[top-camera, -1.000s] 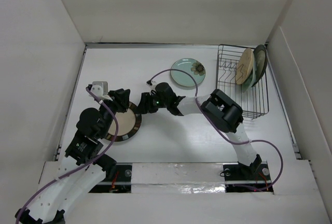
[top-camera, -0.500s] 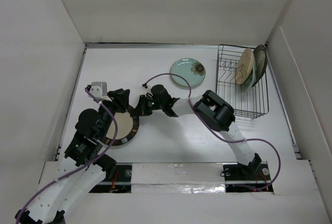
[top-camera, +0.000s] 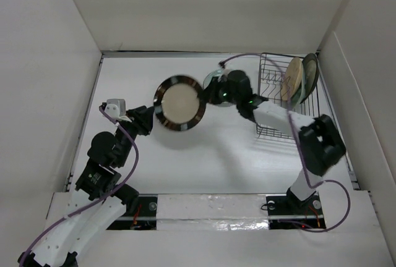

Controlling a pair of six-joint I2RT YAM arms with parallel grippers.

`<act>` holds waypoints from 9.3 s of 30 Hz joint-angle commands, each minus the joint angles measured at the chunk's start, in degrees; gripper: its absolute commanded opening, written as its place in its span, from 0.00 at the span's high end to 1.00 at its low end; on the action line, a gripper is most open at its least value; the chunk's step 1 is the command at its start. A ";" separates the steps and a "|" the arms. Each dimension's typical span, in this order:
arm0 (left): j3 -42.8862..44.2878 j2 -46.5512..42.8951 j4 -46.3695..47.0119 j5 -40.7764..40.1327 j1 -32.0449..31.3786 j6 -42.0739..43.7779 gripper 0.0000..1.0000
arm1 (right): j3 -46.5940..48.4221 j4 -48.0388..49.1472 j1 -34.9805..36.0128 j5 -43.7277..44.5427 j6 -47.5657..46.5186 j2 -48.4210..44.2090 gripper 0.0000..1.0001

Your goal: Load the plates into the dish rack

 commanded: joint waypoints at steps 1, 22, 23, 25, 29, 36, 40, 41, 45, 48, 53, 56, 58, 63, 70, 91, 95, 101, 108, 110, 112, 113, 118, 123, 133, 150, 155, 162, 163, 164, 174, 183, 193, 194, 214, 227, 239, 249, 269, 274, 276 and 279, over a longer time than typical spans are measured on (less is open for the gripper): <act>-0.10 -0.78 1.88 0.58 0.26 0.38 0.70 | 2.85 1.91 -7.62 22.13 -10.30 -15.91 1.00; -0.01 1.69 2.49 2.96 0.26 -0.32 0.70 | 18.58 -9.54 -20.91 66.12 -53.82 -19.45 1.00; -0.01 1.60 2.67 2.87 0.26 -0.32 0.70 | 18.15 -9.28 -21.43 66.20 -54.44 -18.92 1.00; -0.01 1.95 2.58 2.61 0.26 -0.41 0.69 | 18.23 -9.62 -22.05 64.46 -54.88 -17.96 1.00; 0.34 2.91 2.49 3.22 0.26 -0.24 0.69 | 19.38 -12.35 -22.05 66.20 -55.50 -15.23 1.00; 0.16 2.83 2.58 2.61 0.26 -0.15 0.70 | 18.85 -13.58 -22.58 68.40 -53.48 -12.50 1.00; 0.16 3.01 2.40 2.78 0.26 -0.15 0.69 | 18.33 -13.15 -22.58 72.08 -54.79 -10.22 1.00; 0.25 3.09 2.58 2.78 0.26 -0.15 0.69 | 17.54 -12.36 -22.58 72.18 -55.23 -10.39 1.00; 0.25 3.44 2.40 2.95 0.26 -0.15 0.69 | 17.00 -13.57 -22.58 70.16 -52.43 -9.34 1.00; 0.34 3.44 2.67 2.79 0.26 -0.15 0.69 | 15.16 -14.11 -22.58 69.29 -50.32 -9.07 1.00; 0.25 3.62 2.67 3.31 0.26 -0.15 0.69 | 12.61 -17.18 -23.72 66.82 -42.41 -8.37 1.00; 0.34 4.14 2.49 3.13 0.26 -0.24 0.69 | 10.15 -16.74 -24.77 65.07 -38.81 -8.11 1.00; 0.34 4.32 2.49 3.48 0.26 -0.32 0.69 | 8.84 -16.66 -24.78 64.89 -36.53 -7.41 1.00; 0.78 5.73 2.32 2.44 0.26 -0.94 0.70 | 6.28 -15.95 -25.30 62.34 -31.69 -7.23 0.96; 1.74 8.62 1.96 1.38 0.26 -1.64 0.80 | 5.58 -15.51 -26.45 58.39 -27.38 -9.95 0.43; 10.62 31.63 6.70 6.91 0.26 -18.07 1.00 | -19.64 9.79 -7.21 34.75 -10.61 -39.92 1.00; 12.19 39.88 12.33 4.99 -2.11 -21.77 0.98 | -17.63 4.90 -7.20 33.86 -10.76 -38.87 1.00; 15.53 54.21 20.76 5.77 -2.11 -25.11 0.71 | -24.82 3.03 -6.67 34.65 -10.50 -48.61 0.97; 21.96 69.79 27.18 8.93 0.61 -28.27 0.50 | -32.03 1.36 -6.06 32.19 -8.65 -55.91 0.85; 23.79 74.60 28.59 9.46 1.31 -29.24 0.49 | -33.18 1.27 -6.06 32.71 -8.57 -57.06 0.84; 26.52 77.96 27.63 10.68 1.84 -29.59 0.47 | -35.02 2.50 -6.06 32.81 -8.22 -58.29 0.84; 29.31 81.11 27.54 11.39 1.85 -29.51 0.47 | -35.64 3.20 -6.06 32.02 -8.04 -58.47 0.84; 37.15 88.86 24.82 12.98 1.85 -31.17 0.44 | -36.87 5.66 -5.53 29.38 -6.81 -57.24 0.84; 45.50 96.51 19.83 12.45 1.85 -31.61 0.45 | -39.42 8.82 -5.53 28.94 -4.61 -57.76 0.84; 49.29 102.93 18.66 14.73 2.37 -34.16 0.57 | -40.30 10.23 -5.53 27.62 -3.64 -56.27 0.84; 21.19 80.02 46.85 9.73 5.89 -29.96 1.00 | -40.21 10.85 -6.06 28.24 -5.23 -52.68 0.78; 6.71 66.31 51.97 8.76 5.89 -30.20 1.00 | -38.46 12.43 -6.58 23.06 -5.93 -47.49 0.54; -3.79 43.30 46.64 8.32 5.89 -31.44 1.00 | -36.26 13.31 -6.58 19.18 -6.02 -41.07 0.22; -4.14 41.00 45.66 9.10 5.89 -31.00 1.00 | -36.17 13.66 -6.58 19.10 -5.84 -40.72 0.19; -4.49 38.88 44.60 9.72 5.89 -30.39 1.00 | -36.17 14.19 -6.58 17.88 -5.84 -39.84 0.16; -1.25 23.84 33.27 20.97 5.89 -30.03 1.00 | -34.06 17.53 -6.06 9.27 -6.63 -38.78 0.07; 1.22 23.31 34.47 28.35 5.89 -29.33 1.00 | -35.82 25.27 -5.53 2.85 -6.37 -41.07 0.09; 0.87 20.85 36.95 35.56 5.89 -30.12 1.00 | -36.87 27.37 -5.53 3.89 -4.26 -39.04 0.12; 1.30 21.02 36.42 36.09 5.89 -29.51 1.00 | -37.05 28.07 -5.53 3.46 -4.26 -38.87 0.13; 2.62 20.05 30.26 32.65 5.89 -24.14 1.00 | -37.05 23.14 -5.53 8.57 -6.55 -40.47 0.15; 4.38 21.20 31.24 37.15 5.89 -24.50 1.00 | -36.00 41.96 -3.86 -17.99 0.57 -26.39 0.73; 13.69 19.79 7.43 18.53 5.89 -9.48 0.56 | -29.43 25.47 -5.79 -1.05 -7.75 -41.23 1.00; 10.90 15.14 3.55 6.39 5.89 -1.73 0.28 | -7.89 -2.59 -10.62 58.38 -27.18 -37.21 1.00; 7.99 11.53 4.69 7.44 5.89 -1.38 0.28 | 6.54 -8.30 -22.93 64.53 -38.28 -17.69 1.00; 7.99 12.23 4.60 7.96 5.89 -1.47 0.28 | 6.81 -8.22 -23.55 61.72 -36.25 -14.00 1.00; 7.72 12.32 4.78 7.36 5.89 -1.38 0.28 | 6.46 -8.40 -24.16 61.37 -33.82 -13.64 1.00; 7.90 12.76 4.34 6.91 5.89 -1.38 0.28 | 6.63 -8.74 -24.16 59.44 -31.95 -12.85 1.00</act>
